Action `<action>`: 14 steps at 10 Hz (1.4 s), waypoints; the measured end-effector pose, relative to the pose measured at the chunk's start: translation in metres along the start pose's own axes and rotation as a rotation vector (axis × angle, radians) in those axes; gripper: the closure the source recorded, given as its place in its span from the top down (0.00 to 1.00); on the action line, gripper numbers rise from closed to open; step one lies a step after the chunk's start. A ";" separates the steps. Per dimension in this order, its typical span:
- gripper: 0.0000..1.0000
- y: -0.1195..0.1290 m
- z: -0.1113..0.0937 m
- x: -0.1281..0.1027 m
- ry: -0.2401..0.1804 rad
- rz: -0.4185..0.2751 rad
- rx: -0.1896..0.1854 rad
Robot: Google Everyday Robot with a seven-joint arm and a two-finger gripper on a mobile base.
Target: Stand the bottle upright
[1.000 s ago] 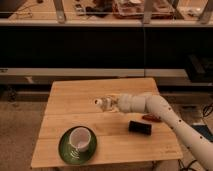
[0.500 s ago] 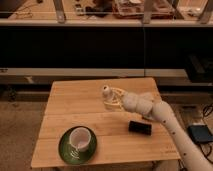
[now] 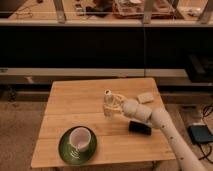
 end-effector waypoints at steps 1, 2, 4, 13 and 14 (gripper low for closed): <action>0.15 0.003 -0.001 0.004 0.005 0.010 -0.004; 0.15 0.004 -0.002 0.006 0.007 0.016 -0.005; 0.15 0.007 -0.005 0.013 0.012 0.026 -0.002; 0.15 0.022 -0.010 0.039 0.030 0.009 -0.013; 0.15 0.024 -0.011 0.042 0.029 0.004 -0.012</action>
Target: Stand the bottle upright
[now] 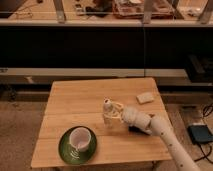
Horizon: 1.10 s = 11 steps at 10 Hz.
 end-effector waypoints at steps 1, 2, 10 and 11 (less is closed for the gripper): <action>0.15 0.002 -0.001 0.002 -0.001 -0.004 -0.003; 0.15 0.002 -0.002 0.002 -0.004 -0.009 -0.002; 0.15 0.006 -0.004 0.006 -0.063 0.004 0.009; 0.15 0.007 -0.003 0.006 -0.065 0.007 0.009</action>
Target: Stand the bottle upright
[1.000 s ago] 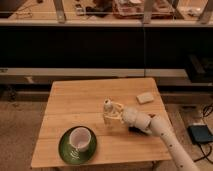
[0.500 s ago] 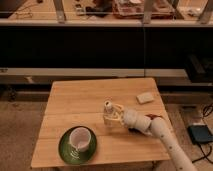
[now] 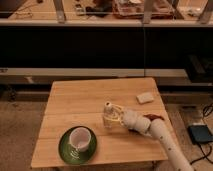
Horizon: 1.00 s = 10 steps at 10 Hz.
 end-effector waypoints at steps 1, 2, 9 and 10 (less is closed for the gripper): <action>0.15 0.001 0.000 0.002 0.001 0.003 -0.001; 0.15 0.002 0.000 0.004 0.004 0.002 -0.004; 0.15 0.009 0.003 0.009 0.011 0.010 -0.019; 0.15 0.009 0.003 0.009 0.013 0.010 -0.021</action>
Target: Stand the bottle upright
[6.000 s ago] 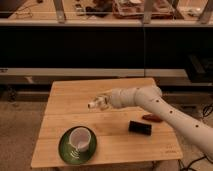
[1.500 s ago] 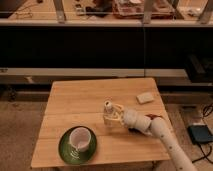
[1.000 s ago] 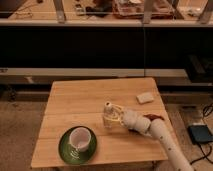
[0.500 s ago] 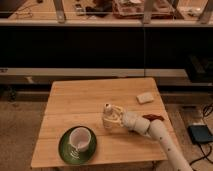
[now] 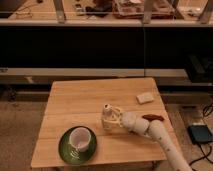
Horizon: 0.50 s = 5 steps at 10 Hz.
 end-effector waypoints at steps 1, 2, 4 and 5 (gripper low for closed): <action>0.19 0.001 0.000 0.001 0.006 0.001 -0.003; 0.30 0.001 -0.002 0.003 0.013 0.003 -0.002; 0.47 0.002 -0.004 0.004 0.020 0.004 0.000; 0.59 0.002 -0.004 0.005 0.024 0.004 0.001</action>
